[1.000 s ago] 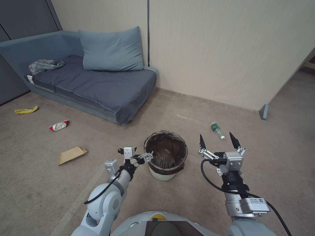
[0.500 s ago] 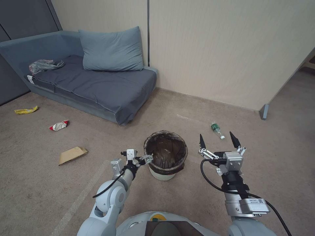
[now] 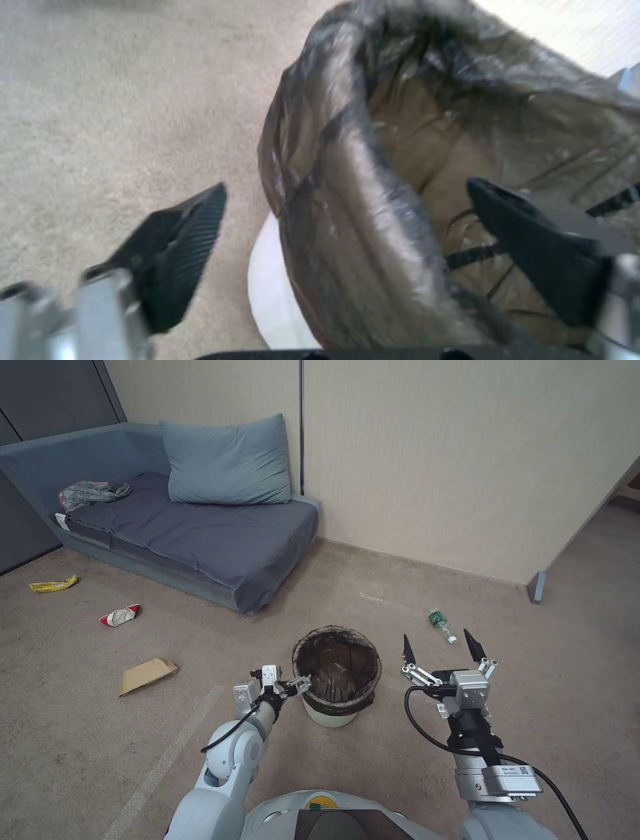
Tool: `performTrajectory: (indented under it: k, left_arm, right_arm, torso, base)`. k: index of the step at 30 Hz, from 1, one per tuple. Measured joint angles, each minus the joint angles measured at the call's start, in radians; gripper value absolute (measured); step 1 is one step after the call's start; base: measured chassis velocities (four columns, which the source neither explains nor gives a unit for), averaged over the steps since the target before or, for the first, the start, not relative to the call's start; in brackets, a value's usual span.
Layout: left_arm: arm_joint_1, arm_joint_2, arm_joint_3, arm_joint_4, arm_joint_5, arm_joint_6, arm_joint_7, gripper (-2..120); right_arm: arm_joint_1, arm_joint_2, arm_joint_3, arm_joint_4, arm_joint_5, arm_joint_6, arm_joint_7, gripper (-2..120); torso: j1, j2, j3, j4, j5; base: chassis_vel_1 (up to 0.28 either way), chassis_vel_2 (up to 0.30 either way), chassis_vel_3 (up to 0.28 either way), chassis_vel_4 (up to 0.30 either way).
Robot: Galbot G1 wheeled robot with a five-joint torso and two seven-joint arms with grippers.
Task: Pick up the trash bin, then pick up the garbage from the floor and place it into the trash bin.
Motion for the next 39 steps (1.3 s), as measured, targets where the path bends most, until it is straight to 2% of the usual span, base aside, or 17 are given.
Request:
performTrajectory:
  k: [2,4,6,7,9,10,12,14,16,19,20,21,22,23,29,33,39]
  left_arm:
    - [-0.013,-0.001,0.0,0.027,-0.013,0.008,-0.005,77]
    - [-0.017,-0.002,0.0,0.041,-0.019,0.011,-0.007,74]
    - [-0.022,-0.006,0.006,0.056,-0.026,0.011,-0.006,62]
    - [-0.022,-0.006,0.006,0.056,-0.026,0.011,-0.006,62]
    - [-0.022,-0.013,0.014,0.059,-0.03,0.013,-0.006,50]
    - [-0.022,-0.013,0.014,0.059,-0.03,0.013,-0.006,50]
    - [-0.022,-0.02,0.02,0.06,-0.031,0.017,-0.009,39]
    - [-0.022,-0.022,0.021,0.061,-0.031,0.017,-0.011,37]
    - [-0.021,-0.025,0.021,0.066,-0.031,0.017,-0.017,25]
    - [-0.02,-0.028,0.022,0.07,-0.028,0.017,-0.02,17]
    - [-0.019,-0.029,0.021,0.078,-0.024,0.02,-0.026,11]
    - [-0.014,-0.03,0.022,0.079,-0.023,0.021,-0.027,9]
    - [-0.014,-0.03,0.022,0.079,-0.023,0.021,-0.027,9]
    - [-0.014,-0.031,0.024,0.079,-0.021,0.021,-0.027,3]
    - [-0.009,-0.042,0.026,0.079,-0.014,0.022,-0.029,2]
    - [-0.008,-0.045,0.026,0.079,-0.011,0.022,-0.029,2]
    - [0.003,-0.06,0.018,0.062,0.024,0.02,-0.032,2]
  right_arm:
    - [0.0,0.0,-0.001,-0.002,-0.002,0.002,-0.001,100]
    - [0.0,0.0,-0.002,-0.003,-0.003,0.003,-0.001,100]
    - [0.0,0.0,-0.004,-0.003,-0.005,0.006,-0.003,100]
    - [0.0,0.0,-0.004,-0.003,-0.005,0.006,-0.003,100]
    - [-0.001,0.0,-0.004,-0.004,-0.006,0.008,-0.006,100]
    - [-0.001,0.0,-0.004,-0.004,-0.006,0.008,-0.006,100]
    - [-0.001,0.0,-0.007,-0.004,-0.007,0.009,-0.007,100]
    - [-0.001,0.0,-0.008,-0.004,-0.007,0.009,-0.007,100]
    - [-0.001,0.0,-0.012,-0.004,-0.007,0.009,-0.006,100]
    - [-0.001,0.0,-0.02,-0.004,-0.007,0.008,0.011,100]
    - [-0.001,0.0,-0.026,-0.003,-0.008,0.002,0.026,100]
    - [-0.001,0.0,-0.029,-0.002,-0.009,-0.004,0.038,100]
    - [-0.001,0.0,-0.029,-0.002,-0.009,-0.004,0.038,100]
    - [-0.001,0.0,-0.035,0.0,-0.013,-0.014,0.057,100]
    - [0.0,0.0,-0.05,0.003,-0.04,-0.03,0.16,100]
    - [0.0,0.0,-0.052,-0.003,-0.039,-0.016,0.165,100]
    - [-0.001,0.0,-0.044,-0.021,-0.029,0.07,0.115,100]
  torso:
    - [0.0,0.0,0.0,0.0,0.0]
    - [0.0,0.0,0.0,0.0,0.0]
    - [0.0,0.0,0.0,0.0002,0.0002]
    - [0.0,0.0,0.0,0.0002,0.0002]
    - [0.0,0.0,0.0,0.0003,0.0003]
    - [0.0,0.0,0.0,0.0003,0.0003]
    - [0.0,0.0,0.0,0.0002,0.0003]
    - [0.0,0.0,0.0,0.0002,0.0004]
    - [0.0,0.0,0.0,0.0003,0.0005]
    - [0.0,0.0,0.0,0.0003,0.0005]
    - [0.0,0.0,0.0,-0.0004,0.0003]
    - [0.0,0.0,0.0,0.0012,0.0003]
    - [0.0,0.0,0.0,0.0012,0.0003]
    - [0.0,0.0,0.0,-0.0001,0.0004]
    - [0.0,0.0,0.0,0.0002,0.0002]
    - [0.0,0.0,0.0,0.0002,0.0002]
    - [0.0,0.0,0.0,-0.0003,-0.0006]
  base:
    - [0.0,0.0,0.0,0.0]
    - [0.0,0.0,0.0,0.0]
    - [0.0,0.0,0.0,0.0]
    - [0.0,0.0,0.0,0.0]
    - [0.0,0.0,0.0,0.0]
    - [0.0,0.0,0.0,0.0]
    - [0.0,0.0,0.0,0.0]
    - [0.0,0.0,0.0,0.0]
    - [0.0,0.0,0.0,0.0]
    - [0.0,0.0,0.0,0.0]
    - [0.0,0.0,0.0,0.0]
    - [0.0,0.0,0.0,0.0]
    - [0.0,0.0,0.0,0.0]
    - [0.0,0.0,0.0,0.0]
    - [0.0,0.0,0.0,0.0]
    - [0.0,0.0,0.0,0.0]
    - [0.0,0.0,0.0,0.0]
